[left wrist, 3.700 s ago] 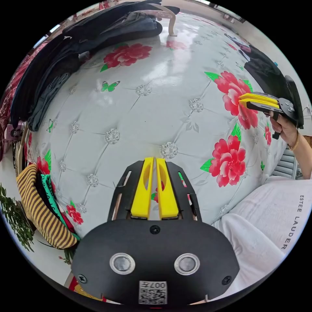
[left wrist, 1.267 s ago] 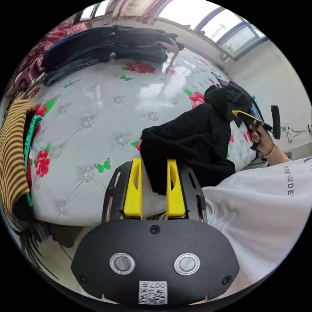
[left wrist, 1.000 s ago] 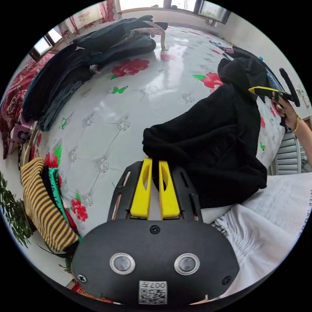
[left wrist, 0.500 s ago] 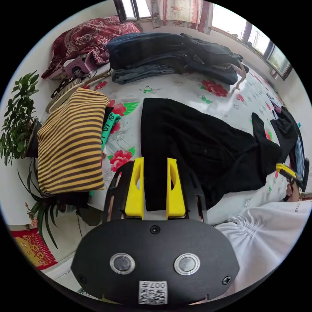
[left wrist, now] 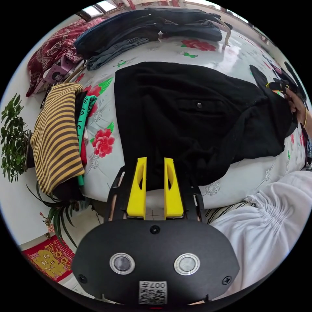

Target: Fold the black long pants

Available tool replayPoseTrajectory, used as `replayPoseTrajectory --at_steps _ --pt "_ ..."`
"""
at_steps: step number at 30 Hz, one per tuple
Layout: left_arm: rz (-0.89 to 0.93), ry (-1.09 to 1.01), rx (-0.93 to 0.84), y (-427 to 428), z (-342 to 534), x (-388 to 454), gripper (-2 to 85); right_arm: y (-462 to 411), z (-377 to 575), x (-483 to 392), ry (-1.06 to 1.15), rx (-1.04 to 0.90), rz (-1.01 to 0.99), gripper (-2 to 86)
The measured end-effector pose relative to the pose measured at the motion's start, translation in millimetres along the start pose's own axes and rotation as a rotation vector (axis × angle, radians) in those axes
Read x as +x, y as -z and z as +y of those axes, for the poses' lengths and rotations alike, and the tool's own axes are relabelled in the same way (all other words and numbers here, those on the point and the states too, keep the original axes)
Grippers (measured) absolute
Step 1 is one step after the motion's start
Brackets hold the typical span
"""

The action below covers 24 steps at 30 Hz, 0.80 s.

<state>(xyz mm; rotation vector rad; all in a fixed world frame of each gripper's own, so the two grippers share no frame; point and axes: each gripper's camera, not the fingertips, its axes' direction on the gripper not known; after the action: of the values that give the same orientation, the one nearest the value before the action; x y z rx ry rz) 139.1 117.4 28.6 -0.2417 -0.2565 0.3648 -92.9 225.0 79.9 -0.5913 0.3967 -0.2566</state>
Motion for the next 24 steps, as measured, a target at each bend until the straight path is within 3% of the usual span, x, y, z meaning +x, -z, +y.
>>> replayPoseTrajectory --at_steps 3,5,8,12,14,17,21,24 --pt "0.021 0.009 -0.006 0.6 -2.0 -2.5 8.2 45.8 24.2 39.4 -0.062 0.201 -0.162 0.4" --pt "0.007 0.004 -0.018 1.1 -4.0 -1.4 8.1 108.6 77.4 94.3 -0.133 0.472 -0.343 0.1" --pt "0.0 -0.002 -0.014 1.8 -5.7 3.9 8.0 166.1 171.4 146.9 -0.143 0.681 -0.303 -0.1" --pt "-0.035 -0.026 -0.006 2.9 -8.6 18.5 7.7 156.1 279.9 203.0 -0.333 0.615 -0.174 -0.1" --pt "-0.043 -0.043 -0.001 3.2 -9.8 24.0 7.6 104.1 342.8 244.8 -0.627 0.393 -0.172 0.2" --pt "-0.036 -0.052 0.004 4.4 -11.9 26.6 7.6 74.6 395.6 251.0 -0.765 0.323 -0.168 1.0" --pt "-0.036 -0.048 0.008 17.4 -12.1 28.5 6.9 73.4 392.8 240.6 -0.74 0.369 -0.165 3.4" --pt "-0.062 -0.068 0.047 34.8 -9.8 36.4 6.2 77.9 348.0 231.4 -0.582 0.382 -0.178 5.5"
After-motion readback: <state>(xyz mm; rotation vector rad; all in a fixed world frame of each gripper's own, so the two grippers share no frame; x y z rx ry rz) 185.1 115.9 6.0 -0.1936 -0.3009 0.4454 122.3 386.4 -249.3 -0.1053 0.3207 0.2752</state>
